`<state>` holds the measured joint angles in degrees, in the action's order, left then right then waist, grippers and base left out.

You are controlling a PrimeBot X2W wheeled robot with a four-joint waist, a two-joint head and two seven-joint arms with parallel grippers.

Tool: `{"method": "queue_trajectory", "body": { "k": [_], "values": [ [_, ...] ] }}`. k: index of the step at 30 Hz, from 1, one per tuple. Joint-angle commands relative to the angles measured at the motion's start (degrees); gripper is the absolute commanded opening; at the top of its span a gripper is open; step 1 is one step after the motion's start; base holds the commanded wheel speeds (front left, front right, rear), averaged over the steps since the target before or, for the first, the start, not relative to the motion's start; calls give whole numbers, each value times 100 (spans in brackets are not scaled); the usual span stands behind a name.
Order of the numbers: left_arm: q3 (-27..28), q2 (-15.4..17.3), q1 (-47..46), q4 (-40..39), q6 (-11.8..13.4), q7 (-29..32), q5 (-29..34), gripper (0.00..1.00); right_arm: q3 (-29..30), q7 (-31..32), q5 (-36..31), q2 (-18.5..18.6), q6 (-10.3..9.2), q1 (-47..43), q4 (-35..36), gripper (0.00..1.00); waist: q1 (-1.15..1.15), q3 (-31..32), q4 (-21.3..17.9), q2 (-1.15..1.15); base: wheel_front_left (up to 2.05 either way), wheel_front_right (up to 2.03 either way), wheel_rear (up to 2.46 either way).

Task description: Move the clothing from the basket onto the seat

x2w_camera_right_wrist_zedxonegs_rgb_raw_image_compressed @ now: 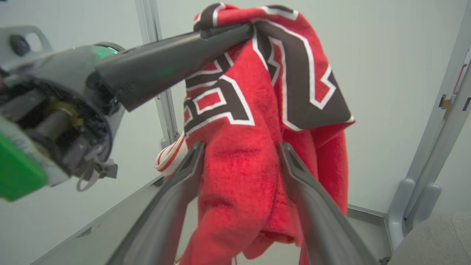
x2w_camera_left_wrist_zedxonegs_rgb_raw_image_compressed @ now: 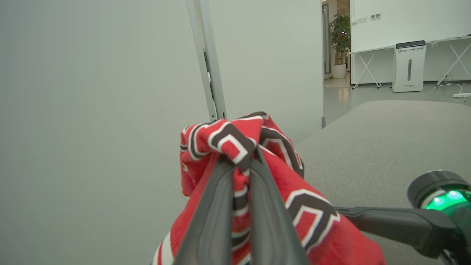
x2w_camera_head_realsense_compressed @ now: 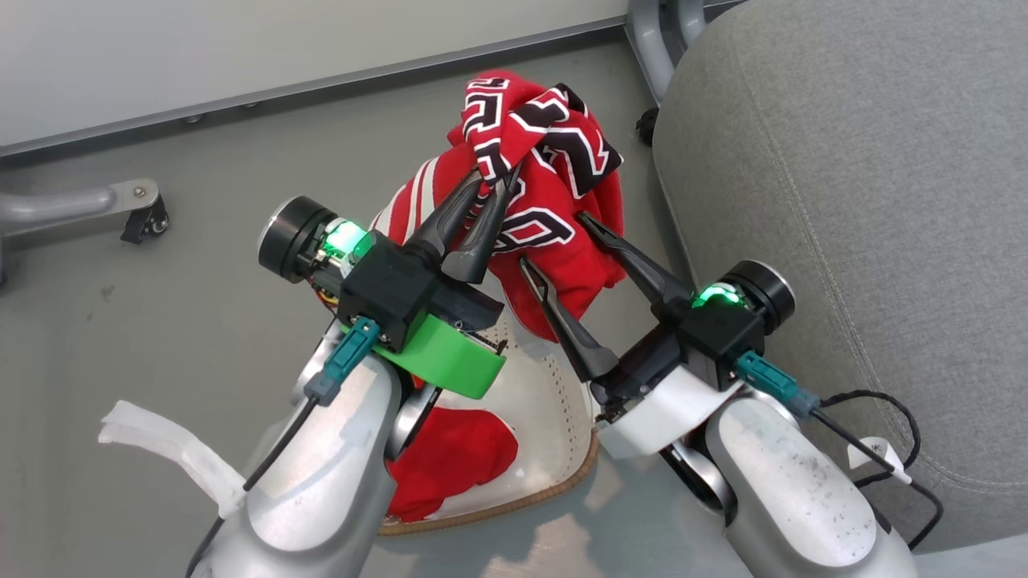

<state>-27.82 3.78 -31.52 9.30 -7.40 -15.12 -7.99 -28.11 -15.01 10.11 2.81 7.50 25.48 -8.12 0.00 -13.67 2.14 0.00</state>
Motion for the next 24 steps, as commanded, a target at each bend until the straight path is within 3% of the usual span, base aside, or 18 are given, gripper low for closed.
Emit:
{"method": "queue_trajectory", "body": {
  "k": [1,13,14,15,24],
  "values": [
    [-7,-27,-114,-35,-13,-5,-56,0,31,-25,37,17,-2,91,-82,100,0,-53,48,0,0,0,0],
    [-227,-85,-121,-105,28,-5,-168,0,-173,-21,418,18,-2,492,-683,100,0,-212,224,0,0,0,0],
    [-246,-86,-135,-105,39,-5,-179,0,-184,-21,419,18,-2,515,-730,45,0,-221,238,0,0,0,0],
    [-261,-88,-142,-106,43,-5,-194,0,-188,-21,450,18,-2,531,-750,0,0,-224,247,0,0,0,0],
    [-236,-93,-86,-67,94,-5,-229,0,-196,-21,494,18,-2,437,-768,0,0,-208,205,0,0,0,0]
  ]
}}
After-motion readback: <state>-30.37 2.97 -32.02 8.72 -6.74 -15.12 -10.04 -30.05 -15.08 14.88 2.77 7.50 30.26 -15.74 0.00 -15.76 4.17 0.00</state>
